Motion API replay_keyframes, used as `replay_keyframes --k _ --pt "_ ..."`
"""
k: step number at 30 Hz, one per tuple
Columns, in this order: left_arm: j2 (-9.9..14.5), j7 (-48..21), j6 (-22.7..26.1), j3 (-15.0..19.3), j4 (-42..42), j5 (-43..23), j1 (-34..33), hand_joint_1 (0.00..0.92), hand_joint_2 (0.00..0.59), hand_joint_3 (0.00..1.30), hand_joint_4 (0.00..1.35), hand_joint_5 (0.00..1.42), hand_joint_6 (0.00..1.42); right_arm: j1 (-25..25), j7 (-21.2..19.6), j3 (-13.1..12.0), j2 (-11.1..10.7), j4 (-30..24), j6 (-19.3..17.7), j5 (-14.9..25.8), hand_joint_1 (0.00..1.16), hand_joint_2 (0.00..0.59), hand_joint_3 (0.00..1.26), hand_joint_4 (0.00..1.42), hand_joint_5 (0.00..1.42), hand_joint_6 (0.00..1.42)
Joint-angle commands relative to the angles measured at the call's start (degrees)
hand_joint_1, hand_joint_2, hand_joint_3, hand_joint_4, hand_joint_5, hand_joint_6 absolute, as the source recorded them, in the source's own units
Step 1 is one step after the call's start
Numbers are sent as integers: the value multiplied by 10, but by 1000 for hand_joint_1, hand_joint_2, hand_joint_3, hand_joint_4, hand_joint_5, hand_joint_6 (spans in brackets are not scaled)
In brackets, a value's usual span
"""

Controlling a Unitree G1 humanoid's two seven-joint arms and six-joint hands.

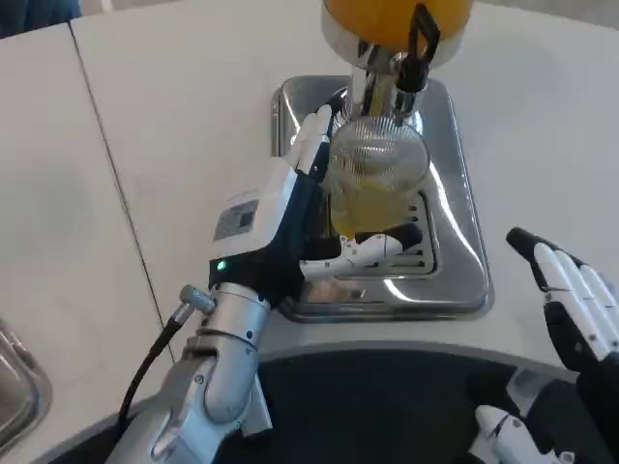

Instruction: Grasp the cup under the faucet to collect the drink, then remove the cup.

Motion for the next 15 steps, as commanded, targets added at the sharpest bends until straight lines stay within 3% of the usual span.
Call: replay_keyframes --k 1,6,12,15 --pt "-11 19 -7 -8 22 2 -11 310 52 0 0 265 276 -2 12 -6 9 -9 -7 1 245 463 0 0 0 0" --pt "-24 45 7 -11 36 9 -18 348 58 0 27 335 363 0 22 -10 18 -9 -9 6 245 463 0 0 0 0" --pt "-42 77 32 -20 48 19 -29 369 57 71 133 506 687 -3 35 -23 29 -9 -5 16 245 463 0 0 0 0" --pt "-53 99 55 -27 45 30 -31 375 52 171 260 670 929 -6 42 -31 33 -9 0 23 245 463 0 0 0 0"
